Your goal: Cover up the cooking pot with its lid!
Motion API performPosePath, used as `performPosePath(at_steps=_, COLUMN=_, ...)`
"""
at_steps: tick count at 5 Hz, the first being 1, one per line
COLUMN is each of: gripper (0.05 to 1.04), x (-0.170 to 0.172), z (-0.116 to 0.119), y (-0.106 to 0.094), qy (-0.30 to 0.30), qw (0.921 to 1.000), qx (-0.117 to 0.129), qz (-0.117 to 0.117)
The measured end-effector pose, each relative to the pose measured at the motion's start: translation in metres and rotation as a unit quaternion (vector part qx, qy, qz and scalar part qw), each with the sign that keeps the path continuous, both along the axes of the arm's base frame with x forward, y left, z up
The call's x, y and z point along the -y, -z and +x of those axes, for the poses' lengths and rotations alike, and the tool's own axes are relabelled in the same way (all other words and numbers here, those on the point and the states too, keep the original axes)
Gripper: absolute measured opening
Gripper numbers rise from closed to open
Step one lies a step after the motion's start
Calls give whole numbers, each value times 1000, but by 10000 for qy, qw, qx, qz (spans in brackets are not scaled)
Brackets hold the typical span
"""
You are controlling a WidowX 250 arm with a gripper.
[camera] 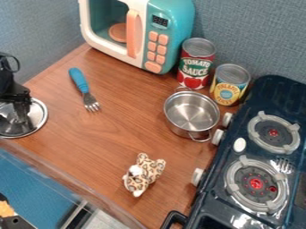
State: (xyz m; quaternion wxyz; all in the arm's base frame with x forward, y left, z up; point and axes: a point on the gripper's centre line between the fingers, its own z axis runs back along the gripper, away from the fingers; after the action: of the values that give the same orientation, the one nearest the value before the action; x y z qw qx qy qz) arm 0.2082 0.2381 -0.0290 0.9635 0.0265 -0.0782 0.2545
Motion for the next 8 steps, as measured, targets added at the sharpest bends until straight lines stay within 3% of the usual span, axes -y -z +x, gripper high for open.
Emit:
performPosePath(at_steps=1, gripper=955, x=1, z=2, y=4, qy=43, qw=10000, qx=37, qz=-33)
performPosePath(at_steps=3, gripper=396, x=0, z=8, y=3, qy=91, qw=9997, qx=120, qz=197)
performPosePath(at_steps=4, gripper=182, x=1, z=9, y=3, qy=118, qw=9994, qx=105, qz=293)
performPosePath(at_steps=5, gripper=68, x=3, z=9, y=3, qy=178, qw=9990, qx=117, qz=394)
performPosePath(at_steps=7, gripper=53, x=14, z=9, y=1, qy=321, qw=9985, qx=212, qz=392)
performPosePath(at_steps=8, gripper=53, x=29, z=15, y=-2, qy=511, qw=9977, qx=337, qz=284)
